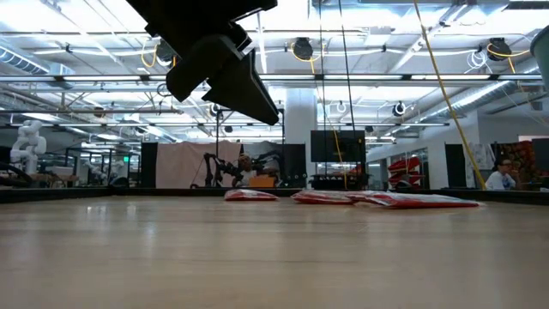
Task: Sort popcorn bags into baskets
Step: Put the popcorn bag into the green bin
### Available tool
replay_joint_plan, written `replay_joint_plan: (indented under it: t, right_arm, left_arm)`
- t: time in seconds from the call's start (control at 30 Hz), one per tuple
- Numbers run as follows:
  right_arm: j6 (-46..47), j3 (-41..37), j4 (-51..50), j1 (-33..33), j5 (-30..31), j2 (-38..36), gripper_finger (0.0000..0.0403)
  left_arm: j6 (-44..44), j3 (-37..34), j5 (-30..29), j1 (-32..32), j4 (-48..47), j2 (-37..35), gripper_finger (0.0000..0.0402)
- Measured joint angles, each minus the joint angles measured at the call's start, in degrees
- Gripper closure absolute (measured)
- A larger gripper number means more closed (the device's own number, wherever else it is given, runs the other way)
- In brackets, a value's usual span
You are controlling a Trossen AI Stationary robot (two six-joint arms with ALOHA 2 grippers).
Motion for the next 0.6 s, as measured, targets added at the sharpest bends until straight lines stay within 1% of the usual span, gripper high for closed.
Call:
replay_joint_plan:
  t: [0.13, 0.33, 0.5, 0.6]
  right_arm:
    - [-1.4, -5.7, 4.5, 0.0, -4.2, 0.0, 0.0392]
    - [-3.4, -13.4, 14.0, -0.1, -5.6, 0.0, 0.0372]
    - [-4.4, -17.2, 14.1, -1.3, -9.5, 0.0, 0.0345]
    - [-5.4, -17.7, 14.0, -2.5, -9.9, 0.0, 0.0325]
  left_arm:
    - [0.2, 0.0, 0.3, 0.0, 0.0, 0.0, 0.0291]
    - [0.2, 0.0, 0.3, 0.0, 0.0, 0.0, 0.0291]
    - [0.2, 0.0, 0.4, 0.0, 0.2, 0.0, 0.0291]
    - [0.3, 0.0, 0.4, 0.0, 0.2, 0.0, 0.0291]
